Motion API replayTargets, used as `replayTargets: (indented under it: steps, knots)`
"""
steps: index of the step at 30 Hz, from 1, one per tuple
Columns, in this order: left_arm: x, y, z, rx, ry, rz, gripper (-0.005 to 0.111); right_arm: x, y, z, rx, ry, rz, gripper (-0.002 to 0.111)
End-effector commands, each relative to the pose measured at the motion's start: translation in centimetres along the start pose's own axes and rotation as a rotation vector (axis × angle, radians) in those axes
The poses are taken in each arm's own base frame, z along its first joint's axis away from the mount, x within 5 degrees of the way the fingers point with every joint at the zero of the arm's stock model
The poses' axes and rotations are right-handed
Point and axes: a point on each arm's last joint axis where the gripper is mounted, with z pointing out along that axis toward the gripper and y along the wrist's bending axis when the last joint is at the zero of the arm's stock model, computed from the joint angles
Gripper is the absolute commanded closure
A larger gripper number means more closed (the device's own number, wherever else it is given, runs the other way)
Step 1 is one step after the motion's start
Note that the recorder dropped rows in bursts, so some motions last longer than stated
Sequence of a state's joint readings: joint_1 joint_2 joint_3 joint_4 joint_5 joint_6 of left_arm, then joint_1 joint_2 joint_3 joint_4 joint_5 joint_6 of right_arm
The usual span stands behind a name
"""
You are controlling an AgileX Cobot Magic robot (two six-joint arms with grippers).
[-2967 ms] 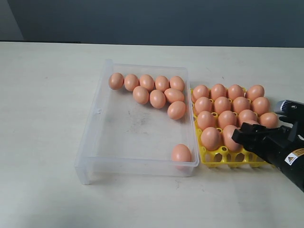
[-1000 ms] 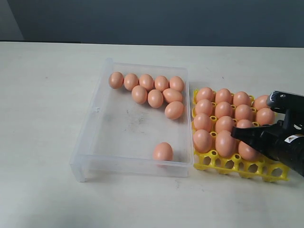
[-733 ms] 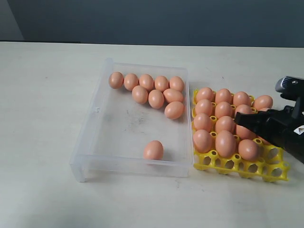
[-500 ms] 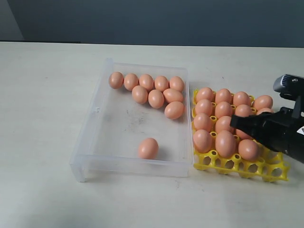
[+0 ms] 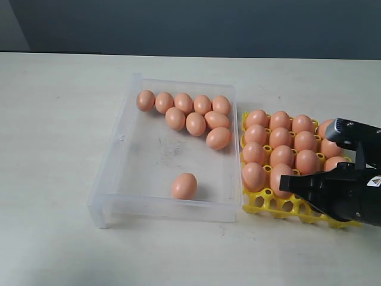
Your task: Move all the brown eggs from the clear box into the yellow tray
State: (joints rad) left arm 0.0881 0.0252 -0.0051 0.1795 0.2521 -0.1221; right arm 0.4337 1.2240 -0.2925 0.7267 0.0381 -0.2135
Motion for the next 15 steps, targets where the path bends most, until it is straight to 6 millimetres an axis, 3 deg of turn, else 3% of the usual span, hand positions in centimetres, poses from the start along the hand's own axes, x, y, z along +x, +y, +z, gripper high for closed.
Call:
replayTargets:
  steps: [1, 5, 8, 15]
  knots:
    - [0.1, 0.0, 0.0, 0.003, -0.006, -0.003, 0.095, -0.4, 0.6, -1.7, -0.061, -0.046, -0.019, 0.108]
    - [0.1, 0.0, 0.0, 0.003, -0.006, -0.003, 0.095, -0.6, 1.4, -3.8, -0.132, -0.057, -0.08, 0.108]
    - [0.1, 0.0, 0.0, 0.003, -0.006, -0.003, 0.095, -0.5, 1.8, -4.8, -0.135, 0.027, -0.111, 0.109]
    - [0.1, 0.0, 0.0, 0.003, -0.006, -0.003, 0.095, -2.6, -0.2, -6.6, 0.241, 0.105, -0.16, 0.109]
